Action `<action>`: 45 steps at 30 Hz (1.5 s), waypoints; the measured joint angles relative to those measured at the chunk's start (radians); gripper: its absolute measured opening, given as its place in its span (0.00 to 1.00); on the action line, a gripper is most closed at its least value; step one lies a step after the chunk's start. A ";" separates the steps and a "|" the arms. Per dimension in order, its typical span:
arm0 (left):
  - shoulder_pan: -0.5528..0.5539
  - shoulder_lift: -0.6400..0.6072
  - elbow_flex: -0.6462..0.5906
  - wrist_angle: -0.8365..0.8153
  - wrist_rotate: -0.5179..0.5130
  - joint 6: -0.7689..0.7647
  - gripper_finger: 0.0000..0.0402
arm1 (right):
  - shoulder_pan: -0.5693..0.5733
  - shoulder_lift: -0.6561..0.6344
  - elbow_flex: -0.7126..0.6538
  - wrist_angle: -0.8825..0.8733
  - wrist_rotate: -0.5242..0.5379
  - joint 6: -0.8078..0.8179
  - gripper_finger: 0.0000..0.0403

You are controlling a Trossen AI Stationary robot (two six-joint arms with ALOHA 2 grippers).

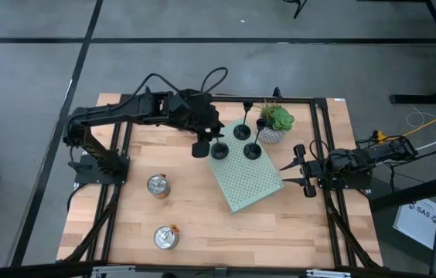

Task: Pick & Place candle stick holders
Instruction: Put the black candle holder on the shelf aligned with the other candle holders

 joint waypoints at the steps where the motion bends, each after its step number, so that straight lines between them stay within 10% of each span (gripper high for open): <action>1: 0.000 0.004 -0.002 -0.002 0.000 0.000 0.36 | 0.000 0.000 0.000 0.000 0.000 0.000 0.43; 27: 0.000 0.015 0.001 0.106 0.000 0.051 0.56 | 0.000 0.000 0.000 0.000 0.000 0.000 0.43; 45: -0.004 -0.277 -0.108 -0.111 -0.004 -0.061 0.57 | 0.000 0.000 0.000 0.000 0.000 0.000 0.43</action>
